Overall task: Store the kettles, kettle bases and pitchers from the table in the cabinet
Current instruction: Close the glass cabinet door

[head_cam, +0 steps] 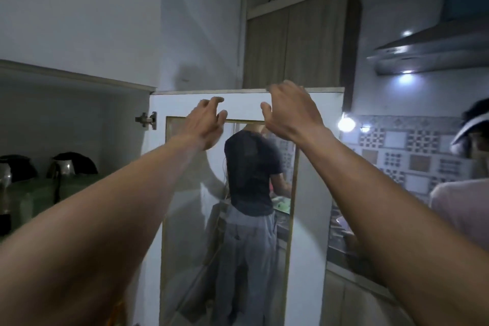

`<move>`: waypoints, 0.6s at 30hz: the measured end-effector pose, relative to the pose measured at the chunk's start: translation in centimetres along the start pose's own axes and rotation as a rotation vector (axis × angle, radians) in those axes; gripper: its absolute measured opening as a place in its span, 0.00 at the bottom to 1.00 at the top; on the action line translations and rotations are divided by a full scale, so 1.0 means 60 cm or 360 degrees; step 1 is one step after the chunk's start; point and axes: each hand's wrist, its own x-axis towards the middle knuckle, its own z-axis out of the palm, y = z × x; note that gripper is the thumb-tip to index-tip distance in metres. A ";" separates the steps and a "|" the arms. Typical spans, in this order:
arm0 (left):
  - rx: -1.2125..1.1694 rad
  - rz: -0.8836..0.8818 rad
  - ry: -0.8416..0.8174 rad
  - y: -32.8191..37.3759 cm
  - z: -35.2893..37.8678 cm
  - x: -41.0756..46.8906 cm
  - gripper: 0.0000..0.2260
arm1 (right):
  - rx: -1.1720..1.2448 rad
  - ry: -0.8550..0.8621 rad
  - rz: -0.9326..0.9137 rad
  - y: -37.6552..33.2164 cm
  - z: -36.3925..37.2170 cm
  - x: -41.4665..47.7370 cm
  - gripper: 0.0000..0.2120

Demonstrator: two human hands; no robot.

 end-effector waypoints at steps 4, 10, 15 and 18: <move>-0.0047 0.0182 0.0025 0.086 0.053 0.045 0.21 | -0.0211 -0.0044 0.0104 0.097 -0.016 0.006 0.25; -0.0090 0.0376 0.0063 0.156 0.110 0.102 0.22 | -0.0206 -0.0237 0.0313 0.179 -0.013 -0.001 0.29; -0.0078 0.0252 0.0062 0.165 0.126 0.115 0.27 | 0.0148 -0.0227 0.0265 0.197 -0.016 0.002 0.22; -0.0167 0.0186 0.0069 0.176 0.114 0.108 0.29 | 0.0269 -0.0232 0.0267 0.196 -0.031 -0.001 0.23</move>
